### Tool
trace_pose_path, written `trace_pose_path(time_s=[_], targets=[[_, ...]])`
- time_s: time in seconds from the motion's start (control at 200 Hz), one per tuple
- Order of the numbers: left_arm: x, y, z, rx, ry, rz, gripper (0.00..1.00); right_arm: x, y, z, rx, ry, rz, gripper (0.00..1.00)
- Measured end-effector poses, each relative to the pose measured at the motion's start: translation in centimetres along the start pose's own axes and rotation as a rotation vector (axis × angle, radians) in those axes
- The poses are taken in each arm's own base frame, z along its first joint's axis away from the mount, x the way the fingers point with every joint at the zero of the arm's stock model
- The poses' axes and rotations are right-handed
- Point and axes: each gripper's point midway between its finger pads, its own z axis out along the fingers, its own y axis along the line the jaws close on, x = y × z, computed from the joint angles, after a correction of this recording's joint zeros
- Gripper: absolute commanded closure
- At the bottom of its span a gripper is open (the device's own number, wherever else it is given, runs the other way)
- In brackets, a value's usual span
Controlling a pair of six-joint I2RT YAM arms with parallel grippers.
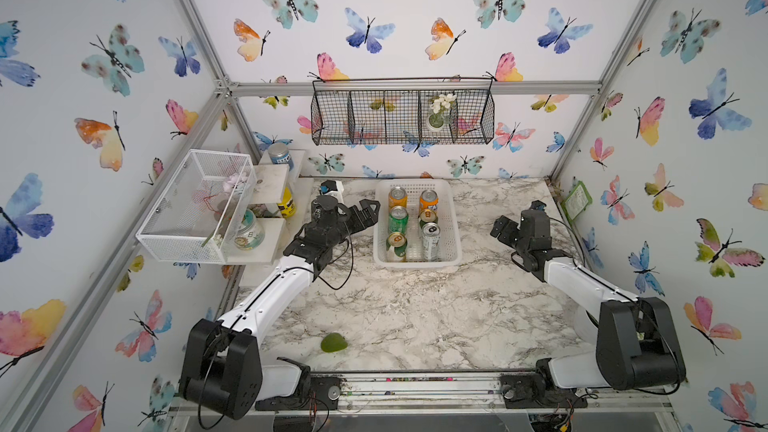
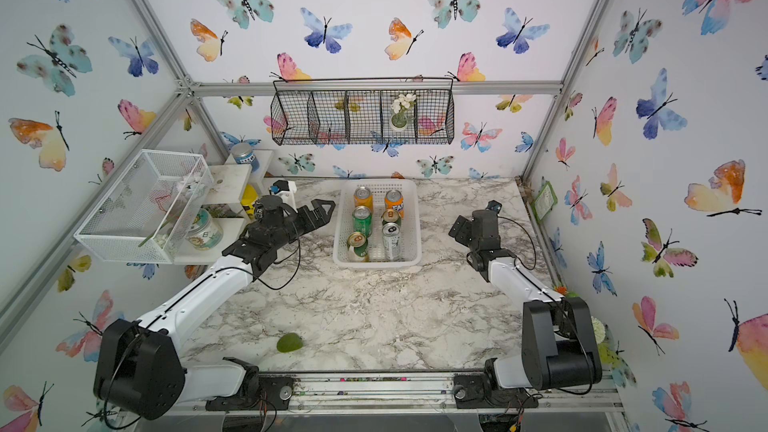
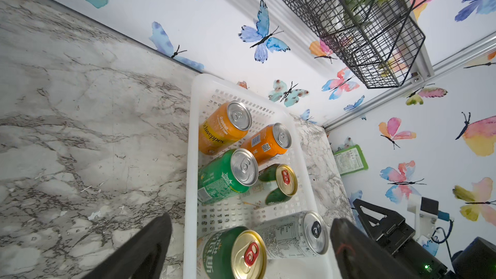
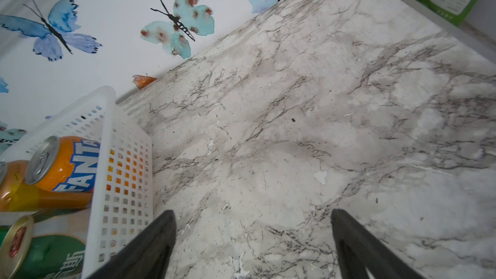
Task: Take out the drinks from the basket
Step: Pick up the drink from the basket.
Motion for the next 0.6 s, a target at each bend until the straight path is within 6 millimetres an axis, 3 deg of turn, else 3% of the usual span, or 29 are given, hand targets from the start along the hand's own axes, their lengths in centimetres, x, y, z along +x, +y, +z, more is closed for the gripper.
trace_pose_path(time_s=[0.18,0.32,0.48,0.601], targets=[[1.6,1.0,0.2,-0.018,0.040,-0.017,0.01,-0.8,1.9,-0.9,-0.074,-0.013,-0.029,0.10],[2.0,1.3,0.2,-0.023,0.057,-0.005,0.01,-1.6,4.9,-1.4,-0.166,-0.011,-0.070,0.13],[2.2,1.3,-0.1,-0.034,0.074,0.021,0.01,-2.1,12.1,-2.6,-0.325,0.002,-0.187,0.12],[1.8,0.8,-0.9,-0.028,0.066,0.027,0.01,0.4,16.9,-4.0,-0.432,0.053,-0.292,0.10]])
